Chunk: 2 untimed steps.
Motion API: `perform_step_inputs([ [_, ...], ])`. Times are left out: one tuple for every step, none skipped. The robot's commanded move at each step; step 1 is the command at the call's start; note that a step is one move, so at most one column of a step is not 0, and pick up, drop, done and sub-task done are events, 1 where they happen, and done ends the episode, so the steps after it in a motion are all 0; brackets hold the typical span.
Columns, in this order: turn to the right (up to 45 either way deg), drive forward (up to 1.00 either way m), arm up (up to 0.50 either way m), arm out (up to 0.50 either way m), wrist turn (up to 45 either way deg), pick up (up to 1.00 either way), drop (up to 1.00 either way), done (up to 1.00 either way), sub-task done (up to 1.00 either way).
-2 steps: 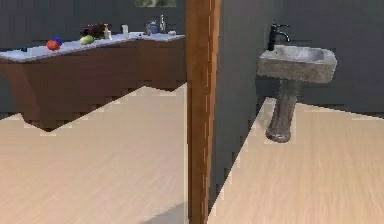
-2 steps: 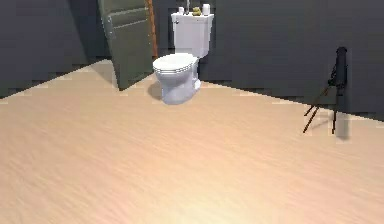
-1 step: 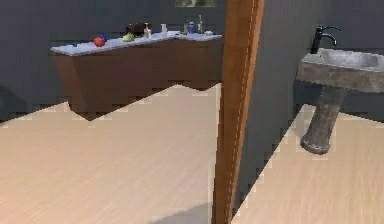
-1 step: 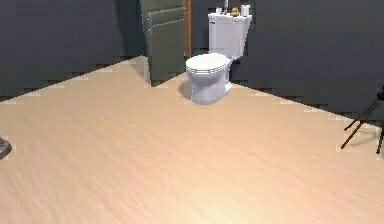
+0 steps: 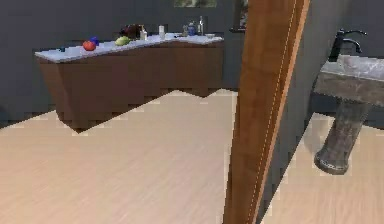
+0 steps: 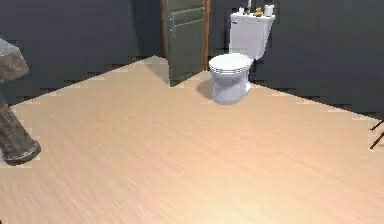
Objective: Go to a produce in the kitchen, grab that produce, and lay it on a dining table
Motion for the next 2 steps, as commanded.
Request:
perform_step_inputs([
  [-30.0, 0.00, 0.00, 0.00, 0.0, 0.00, 0.00, 0.00, 0.00],
  [0.0, 1.00, 0.00, 0.00, 0.0, 0.00, 0.00, 0.00, 0.00],
])
